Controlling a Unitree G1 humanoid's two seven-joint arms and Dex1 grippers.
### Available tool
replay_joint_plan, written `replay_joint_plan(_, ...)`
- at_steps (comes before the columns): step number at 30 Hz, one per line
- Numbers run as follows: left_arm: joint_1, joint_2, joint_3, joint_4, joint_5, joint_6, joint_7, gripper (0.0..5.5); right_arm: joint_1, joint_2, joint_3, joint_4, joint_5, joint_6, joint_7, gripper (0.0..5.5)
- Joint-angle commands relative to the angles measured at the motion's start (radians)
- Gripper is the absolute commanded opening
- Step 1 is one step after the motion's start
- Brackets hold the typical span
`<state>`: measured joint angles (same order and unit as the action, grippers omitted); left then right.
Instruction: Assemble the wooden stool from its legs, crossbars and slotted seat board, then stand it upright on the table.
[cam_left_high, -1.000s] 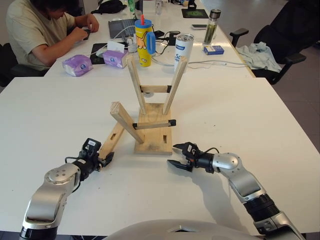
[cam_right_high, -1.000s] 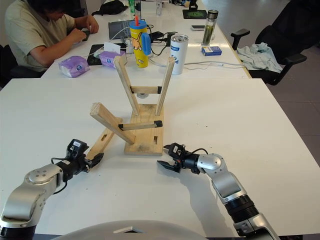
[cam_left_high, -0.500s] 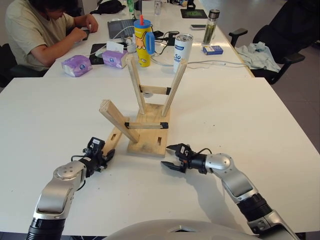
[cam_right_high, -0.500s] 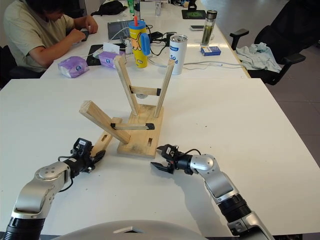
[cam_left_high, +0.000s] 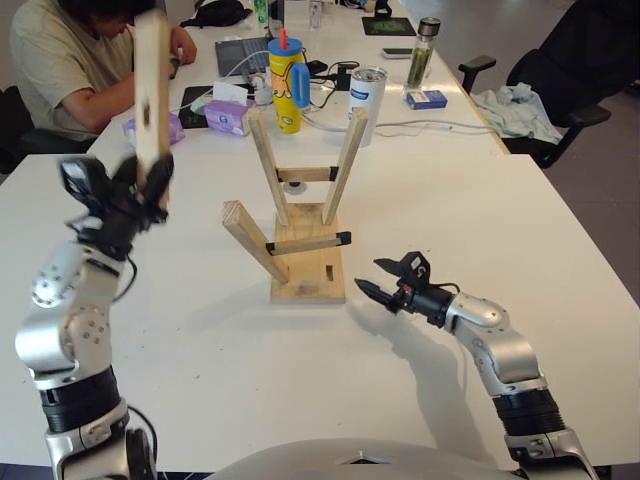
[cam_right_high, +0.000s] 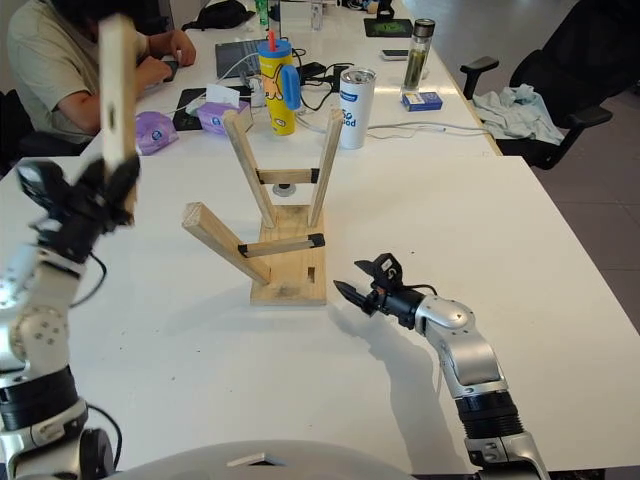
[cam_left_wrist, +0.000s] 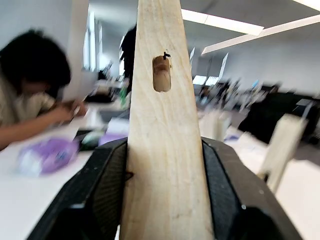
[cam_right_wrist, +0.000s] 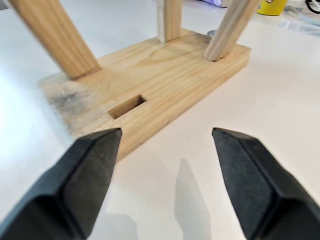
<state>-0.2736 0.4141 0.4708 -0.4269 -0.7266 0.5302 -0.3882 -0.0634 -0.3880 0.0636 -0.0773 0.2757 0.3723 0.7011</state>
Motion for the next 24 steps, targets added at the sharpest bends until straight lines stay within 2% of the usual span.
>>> replay_joint_plan(1, -0.208, 0.101, -0.026, -0.128, -0.454, 0.19, 0.028, 2.05, -0.013, 0.004, -0.042, -0.026, 0.073, 0.073, 0.004, 3.36)
replay_joint_plan(4, -0.331, 0.117, -0.126, -0.163, -0.703, 0.253, 0.086, 2.05, -0.008, -0.029, -0.095, -0.021, 0.106, 0.096, 0.005, 3.36)
replay_joint_plan(6, -0.362, 0.076, -0.214, -0.2, -0.804, 0.258, 0.154, 2.05, -0.031, -0.056, -0.145, -0.002, 0.126, 0.092, 0.007, 3.36)
replay_joint_plan(8, -0.3, -0.003, -0.325, -0.249, -0.826, 0.247, 0.21, 2.05, -0.083, -0.13, -0.209, 0.028, 0.165, 0.117, 0.059, 3.36)
replay_joint_plan(13, -0.132, -0.074, -0.498, -0.263, -0.711, 0.225, 0.175, 2.05, -0.198, -0.289, -0.302, 0.053, 0.345, 0.304, 0.231, 3.36)
replay_joint_plan(17, -0.044, -0.101, -0.566, -0.235, -0.611, 0.197, 0.109, 2.05, -0.209, -0.447, -0.374, 0.068, 0.533, 0.541, 0.402, 3.36)
replay_joint_plan(20, 0.021, -0.092, -0.603, -0.214, -0.554, 0.197, 0.043, 2.05, -0.19, -0.54, -0.432, 0.054, 0.686, 0.713, 0.517, 3.75)
replay_joint_plan(24, 0.106, -0.059, -0.651, -0.133, -0.448, 0.189, -0.094, 2.05, -0.195, -0.546, -0.464, 0.017, 0.846, 0.843, 0.57, 4.41)
